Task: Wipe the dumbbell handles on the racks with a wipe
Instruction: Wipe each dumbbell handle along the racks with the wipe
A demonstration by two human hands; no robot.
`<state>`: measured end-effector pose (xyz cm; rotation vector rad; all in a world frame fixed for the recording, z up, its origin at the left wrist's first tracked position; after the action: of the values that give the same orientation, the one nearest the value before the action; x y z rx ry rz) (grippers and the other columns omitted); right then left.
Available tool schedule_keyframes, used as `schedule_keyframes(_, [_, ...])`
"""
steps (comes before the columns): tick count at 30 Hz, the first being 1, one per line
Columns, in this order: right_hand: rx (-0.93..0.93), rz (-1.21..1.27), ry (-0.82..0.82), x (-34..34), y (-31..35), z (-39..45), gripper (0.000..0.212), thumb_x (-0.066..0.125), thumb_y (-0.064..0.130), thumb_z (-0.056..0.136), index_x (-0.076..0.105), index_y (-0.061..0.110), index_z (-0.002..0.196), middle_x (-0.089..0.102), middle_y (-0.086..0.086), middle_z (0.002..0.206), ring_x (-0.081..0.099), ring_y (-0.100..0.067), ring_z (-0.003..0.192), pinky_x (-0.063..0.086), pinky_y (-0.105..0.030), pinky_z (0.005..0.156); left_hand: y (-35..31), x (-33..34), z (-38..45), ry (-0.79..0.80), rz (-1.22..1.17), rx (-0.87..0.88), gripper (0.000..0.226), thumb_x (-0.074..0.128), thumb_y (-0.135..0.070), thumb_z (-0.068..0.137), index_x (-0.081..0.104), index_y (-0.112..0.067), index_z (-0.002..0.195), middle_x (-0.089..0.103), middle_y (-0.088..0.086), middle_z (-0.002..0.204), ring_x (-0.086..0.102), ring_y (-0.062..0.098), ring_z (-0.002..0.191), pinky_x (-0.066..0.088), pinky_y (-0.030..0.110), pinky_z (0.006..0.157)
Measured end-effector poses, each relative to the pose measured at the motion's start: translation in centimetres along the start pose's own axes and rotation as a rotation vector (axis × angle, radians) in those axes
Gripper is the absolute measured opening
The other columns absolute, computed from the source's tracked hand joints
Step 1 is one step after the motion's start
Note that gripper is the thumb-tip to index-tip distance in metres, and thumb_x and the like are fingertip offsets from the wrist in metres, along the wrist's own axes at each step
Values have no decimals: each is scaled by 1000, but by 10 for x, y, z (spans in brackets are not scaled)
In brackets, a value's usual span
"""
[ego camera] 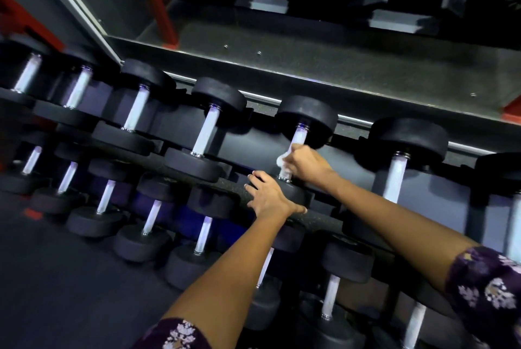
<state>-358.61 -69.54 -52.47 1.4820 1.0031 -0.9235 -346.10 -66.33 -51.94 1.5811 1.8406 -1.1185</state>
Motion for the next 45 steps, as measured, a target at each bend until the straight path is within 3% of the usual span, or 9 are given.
schedule_keyframes(3, [248,32,-223,-24,-27,14,14,49,8,86,62,5,90,45,-10,92,53,-32,93,37,-30,69,-1,0,0,-5,10,-10,145,92,-48,53,-7,2,148,6,16,157,12,35,145,41,51,105])
schedule_keyframes(8, [-23,-178,-7,8,11,8,21,44,5,91,58,1,107,42,-16,118,43,-33,109,40,-36,71,0,1,0,16,5,-16,145,91,-46,56,-9,2,148,3,15,159,7,35,147,40,51,107])
schedule_keyframes(13, [159,-53,-227,-22,-22,7,20,45,6,91,53,1,108,44,-18,113,43,-33,102,37,-40,74,0,-1,-1,7,8,-7,146,91,-47,55,-9,3,148,3,16,158,7,36,146,40,50,107])
schedule_keyframes(18, [-205,26,164,13,6,-10,22,56,11,88,68,5,105,50,-16,101,55,-33,91,43,-36,75,0,0,-1,8,3,-4,145,91,-47,55,-8,3,148,5,16,158,9,35,146,41,50,106])
schedule_keyframes(25, [-82,-1,187,5,10,6,22,52,18,91,68,5,98,54,-15,101,57,-31,92,38,-30,72,1,-1,-1,0,-9,-8,145,91,-46,55,-8,3,148,5,16,157,7,36,146,41,49,106])
schedule_keyframes(31, [21,352,274,9,-11,-9,19,65,1,79,74,5,96,72,-12,95,64,-15,84,37,-6,65,-1,-2,-3,-25,-18,-1,145,93,-45,53,-5,4,147,9,16,155,11,36,144,41,48,106])
schedule_keyframes(34, [35,295,293,5,-5,-8,23,62,-2,77,74,5,95,72,-10,94,58,-9,81,33,2,60,-1,-2,-3,-35,-12,-3,143,92,-45,54,-5,5,147,8,17,156,11,36,144,36,45,109])
schedule_keyframes(40, [48,292,264,11,15,11,19,60,2,82,72,0,97,71,-15,97,65,-23,94,38,-14,69,-2,-2,-2,-30,-23,-25,143,92,-44,54,-5,3,148,6,16,157,8,35,145,35,45,110])
schedule_keyframes(45, [78,309,259,5,-1,-5,18,59,-4,79,72,-1,92,71,-16,92,59,-14,80,33,-3,55,-3,-3,-4,-44,-43,-10,143,93,-42,53,-3,5,147,9,17,156,11,36,144,36,45,109])
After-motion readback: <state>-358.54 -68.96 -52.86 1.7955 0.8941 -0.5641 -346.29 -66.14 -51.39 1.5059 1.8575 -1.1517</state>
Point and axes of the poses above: each hand's wrist, its own z-axis towards the middle knuckle, its own x-axis out of the palm, y = z × x, the point moved 6 cm from there along z, towards the middle knuckle
